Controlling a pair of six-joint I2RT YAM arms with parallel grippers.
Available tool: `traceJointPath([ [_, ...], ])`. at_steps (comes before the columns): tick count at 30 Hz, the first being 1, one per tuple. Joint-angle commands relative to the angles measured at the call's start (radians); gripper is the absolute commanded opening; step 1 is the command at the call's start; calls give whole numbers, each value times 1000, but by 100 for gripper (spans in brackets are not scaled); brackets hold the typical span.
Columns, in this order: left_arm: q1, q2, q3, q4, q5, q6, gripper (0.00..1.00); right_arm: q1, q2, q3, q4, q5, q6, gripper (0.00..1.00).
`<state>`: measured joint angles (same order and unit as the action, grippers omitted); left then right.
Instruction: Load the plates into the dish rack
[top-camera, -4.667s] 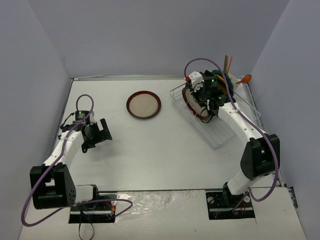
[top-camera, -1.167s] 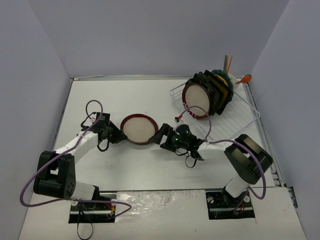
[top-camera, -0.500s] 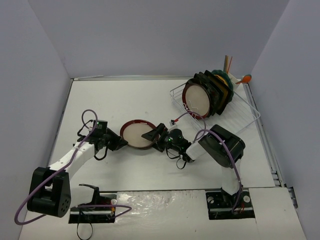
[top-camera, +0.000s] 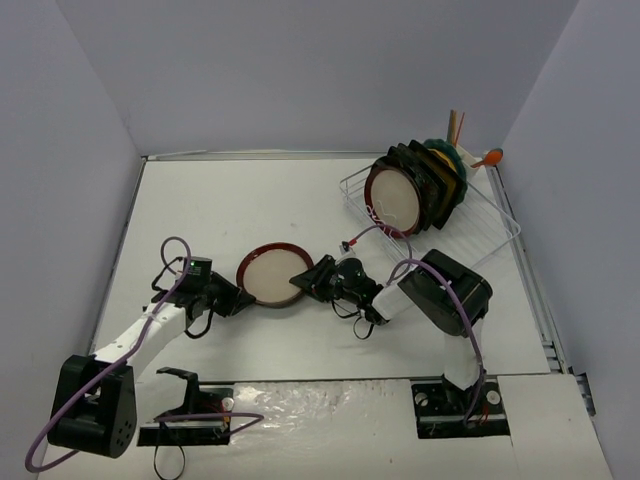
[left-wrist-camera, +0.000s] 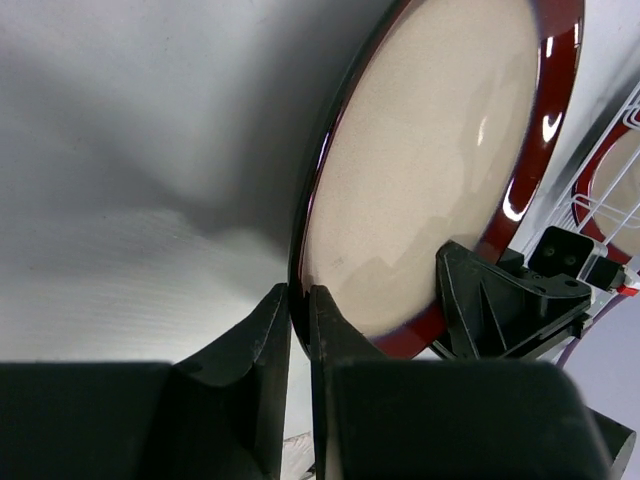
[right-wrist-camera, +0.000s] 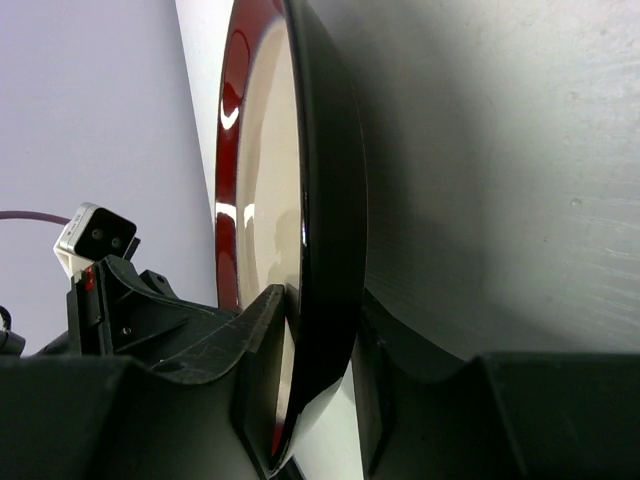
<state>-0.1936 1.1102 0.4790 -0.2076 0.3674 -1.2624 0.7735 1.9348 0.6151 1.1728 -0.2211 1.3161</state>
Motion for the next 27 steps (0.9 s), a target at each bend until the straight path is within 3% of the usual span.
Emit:
traceJointPath([
  [1, -4, -59, -5, 74, 90, 26, 10, -6, -146, 33, 38, 62, -95, 5],
  [3, -6, -70, -9, 64, 86, 37, 21, -9, -189, 43, 5, 69, -134, 0],
  [6, -4, -105, 19, 16, 64, 68, 48, -12, -272, 70, -107, 82, -245, 0],
  [11, -5, -171, 134, -121, -4, 160, 81, -24, -416, 167, -316, 112, -463, 0],
  [15, -3, -195, 243, -261, -71, 281, 90, -55, -535, 305, -588, 112, -685, 0],
  [20, -3, -218, 395, -447, -205, 494, 95, -154, -630, 584, -955, 138, -1118, 0],
  [27, 1, -324, 445, -516, -437, 750, 97, -299, -656, 780, -1131, 141, -1506, 0],
])
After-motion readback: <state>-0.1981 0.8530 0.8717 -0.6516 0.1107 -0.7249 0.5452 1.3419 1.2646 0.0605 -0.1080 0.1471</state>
